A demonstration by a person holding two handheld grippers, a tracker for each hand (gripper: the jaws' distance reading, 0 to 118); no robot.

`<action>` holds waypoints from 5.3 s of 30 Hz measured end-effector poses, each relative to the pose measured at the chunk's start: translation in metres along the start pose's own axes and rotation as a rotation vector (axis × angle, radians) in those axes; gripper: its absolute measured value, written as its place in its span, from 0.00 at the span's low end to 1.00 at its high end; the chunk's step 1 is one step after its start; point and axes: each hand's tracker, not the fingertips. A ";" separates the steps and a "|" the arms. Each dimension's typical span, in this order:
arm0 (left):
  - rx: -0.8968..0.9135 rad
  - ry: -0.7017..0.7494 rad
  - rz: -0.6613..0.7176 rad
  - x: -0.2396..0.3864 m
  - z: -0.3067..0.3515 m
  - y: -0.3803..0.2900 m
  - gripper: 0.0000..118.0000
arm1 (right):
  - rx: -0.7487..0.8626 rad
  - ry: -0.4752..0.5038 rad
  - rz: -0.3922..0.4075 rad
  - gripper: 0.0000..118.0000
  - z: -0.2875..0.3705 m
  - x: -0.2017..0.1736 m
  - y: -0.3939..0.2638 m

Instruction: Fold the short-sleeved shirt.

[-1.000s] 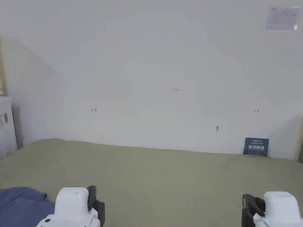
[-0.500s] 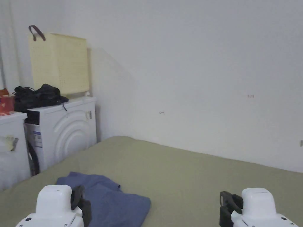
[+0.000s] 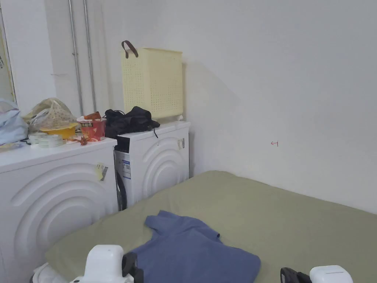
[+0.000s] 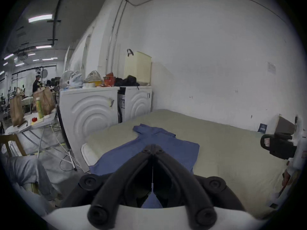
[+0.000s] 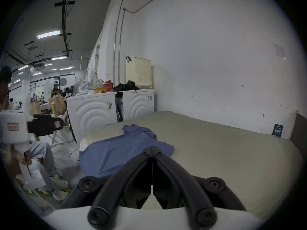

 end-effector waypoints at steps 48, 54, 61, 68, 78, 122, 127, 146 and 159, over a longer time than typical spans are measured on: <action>-0.948 -0.236 -0.018 -0.001 -0.418 -0.029 0.03 | -0.179 -0.079 0.009 0.01 -0.062 0.092 -0.076; -0.864 -0.312 -0.111 0.022 -0.400 0.017 0.02 | -0.151 -0.180 0.016 0.01 -0.026 0.118 -0.058; -0.756 -0.492 -0.164 0.092 -0.362 0.078 0.02 | -0.117 -0.313 0.015 0.01 0.022 0.151 -0.044; -0.598 -0.746 -0.148 0.203 -0.315 0.121 0.02 | -0.066 -0.476 -0.054 0.01 0.083 0.185 -0.027; -0.519 -1.125 -0.441 0.396 -0.232 0.129 0.02 | -0.025 -0.717 -0.108 0.01 0.171 0.229 -0.016; -0.175 -0.485 -0.217 0.207 -0.095 -0.020 0.01 | -0.136 -0.700 -0.277 0.02 0.186 0.234 -0.052; -0.264 -0.467 -0.170 0.190 -0.107 -0.032 0.01 | -0.160 -0.674 -0.287 0.02 0.180 0.228 -0.066; -0.842 -0.581 -0.260 0.292 -0.368 -0.007 0.97 | -0.262 -0.728 -0.299 0.02 0.160 0.271 -0.089; -0.953 -0.446 -0.339 0.309 -0.398 -0.083 0.66 | -0.315 -0.754 -0.308 0.02 0.163 0.290 -0.107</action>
